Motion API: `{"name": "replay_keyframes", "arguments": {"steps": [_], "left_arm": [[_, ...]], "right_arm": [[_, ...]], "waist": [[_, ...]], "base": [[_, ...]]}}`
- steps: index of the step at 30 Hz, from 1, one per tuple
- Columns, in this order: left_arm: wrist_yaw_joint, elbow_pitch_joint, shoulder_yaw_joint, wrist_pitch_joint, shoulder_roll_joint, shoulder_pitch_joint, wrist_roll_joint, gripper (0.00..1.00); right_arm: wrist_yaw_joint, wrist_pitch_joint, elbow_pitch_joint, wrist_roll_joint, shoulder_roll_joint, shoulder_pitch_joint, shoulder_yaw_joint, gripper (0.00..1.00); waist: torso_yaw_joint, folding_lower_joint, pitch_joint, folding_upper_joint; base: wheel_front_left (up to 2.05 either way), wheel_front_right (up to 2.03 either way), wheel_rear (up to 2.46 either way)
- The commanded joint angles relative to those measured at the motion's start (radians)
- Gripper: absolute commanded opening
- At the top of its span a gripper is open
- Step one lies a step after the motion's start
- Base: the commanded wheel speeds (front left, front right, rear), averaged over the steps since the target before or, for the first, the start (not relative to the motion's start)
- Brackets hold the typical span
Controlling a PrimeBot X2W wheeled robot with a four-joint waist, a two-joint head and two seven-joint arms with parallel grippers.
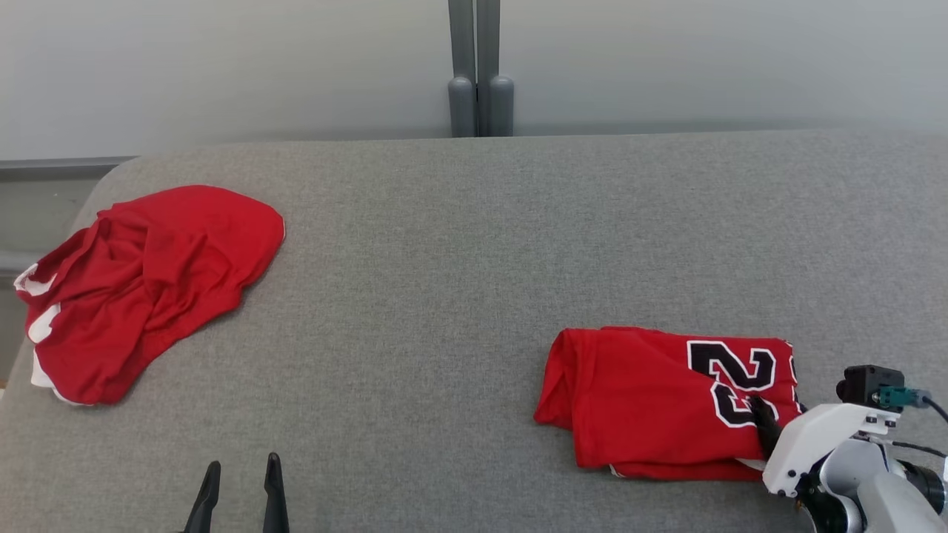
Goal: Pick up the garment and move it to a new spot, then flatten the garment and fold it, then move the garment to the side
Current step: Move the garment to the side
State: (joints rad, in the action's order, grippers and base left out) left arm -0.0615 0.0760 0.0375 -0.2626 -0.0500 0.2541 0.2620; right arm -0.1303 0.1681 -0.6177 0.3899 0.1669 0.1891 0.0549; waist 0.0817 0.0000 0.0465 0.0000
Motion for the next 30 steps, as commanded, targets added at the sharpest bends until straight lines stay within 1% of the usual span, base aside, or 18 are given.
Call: {"name": "replay_keyframes", "arguments": {"steps": [1,2,4,8,10,13,14,18,20,23,25,26,27,28,30], "left_arm": [[0.007,-0.007,-0.005,-0.003,-0.001,-0.024,0.004,1.00],[0.009,-0.011,-0.009,-0.003,-0.001,-0.028,0.007,1.00],[0.008,-0.019,-0.010,-0.002,-0.001,-0.041,0.008,1.00],[-0.011,-0.033,0.013,-0.003,-0.001,-0.111,-0.027,1.00],[-0.016,-0.051,0.018,-0.003,-0.001,-0.161,-0.041,1.00],[-0.024,-0.065,0.032,-0.002,-0.001,-0.218,-0.059,1.00],[-0.027,-0.070,0.039,-0.002,-0.001,-0.236,-0.062,1.00],[-0.035,-0.084,0.045,-0.001,-0.001,-0.272,-0.072,1.00],[-0.037,-0.090,0.039,-0.001,-0.001,-0.277,-0.078,1.00],[-0.041,-0.092,0.026,-0.001,-0.001,-0.268,-0.084,1.00],[-0.043,-0.092,0.017,-0.001,-0.001,-0.262,-0.089,1.00],[-0.044,-0.093,0.012,-0.001,-0.001,-0.261,-0.089,1.00],[-0.046,-0.093,0.010,-0.001,-0.001,-0.261,-0.089,1.00],[-0.048,-0.093,0.008,-0.001,-0.001,-0.262,-0.088,1.00],[-0.046,-0.096,0.005,-0.001,-0.001,-0.271,-0.080,1.00]], "right_arm": [[-0.001,0.014,0.004,0.034,-0.003,0.022,-0.016,0.00],[-0.001,0.014,0.017,0.051,0.008,0.034,-0.015,0.00],[-0.001,0.006,0.055,0.072,0.061,0.077,-0.007,0.00],[0.000,-0.003,0.094,0.038,0.194,0.195,0.034,0.00],[0.000,0.004,0.099,-0.015,0.284,0.277,0.050,0.00],[0.000,0.017,0.063,-0.062,0.378,0.367,0.094,0.00],[0.000,0.025,0.045,-0.084,0.419,0.389,0.107,0.00],[0.000,0.046,-0.041,-0.138,0.557,0.445,0.153,0.00],[0.000,0.049,-0.086,-0.158,0.612,0.458,0.171,0.00],[0.000,0.052,-0.141,-0.183,0.668,0.472,0.189,0.00],[0.000,0.045,-0.168,-0.195,0.686,0.490,0.197,0.00],[0.000,0.038,-0.181,-0.203,0.687,0.501,0.202,0.16],[0.000,0.033,-0.189,-0.207,0.685,0.508,0.203,0.69],[0.000,0.023,-0.205,-0.219,0.685,0.521,0.217,1.00],[0.000,0.006,-0.230,-0.263,0.686,0.536,0.235,1.00]], "waist": [[0.016,0.0000,0.034,0.0000],[0.012,0.0000,0.047,0.0000],[0.001,0.0000,0.087,0.0000],[-0.021,0.0000,0.198,0.0000],[-0.028,0.0000,0.279,0.0000],[-0.025,0.0000,0.353,0.0000],[-0.019,0.0000,0.375,0.0000],[0.008,0.0000,0.428,0.0000],[0.020,0.0000,0.444,0.0000],[0.029,0.0000,0.456,0.0000],[0.030,0.0000,0.461,0.0000],[0.030,0.0000,0.464,0.0000],[0.029,0.0000,0.465,0.0000],[0.028,0.0000,0.467,0.0000],[0.024,0.0000,0.468,0.0000]], "base": [[0.00,0.00,0.00],[0.00,0.00,0.00],[0.00,0.00,0.00],[0.00,0.00,0.00],[0.00,0.00,0.00],[0.00,0.00,0.00],[0.00,0.00,0.00],[0.00,0.00,0.00],[0.00,0.00,0.00],[0.00,0.00,0.00],[0.00,0.00,0.00],[0.00,0.00,0.00],[0.00,0.00,0.00],[0.00,0.00,0.00],[0.00,0.00,0.00]]}}
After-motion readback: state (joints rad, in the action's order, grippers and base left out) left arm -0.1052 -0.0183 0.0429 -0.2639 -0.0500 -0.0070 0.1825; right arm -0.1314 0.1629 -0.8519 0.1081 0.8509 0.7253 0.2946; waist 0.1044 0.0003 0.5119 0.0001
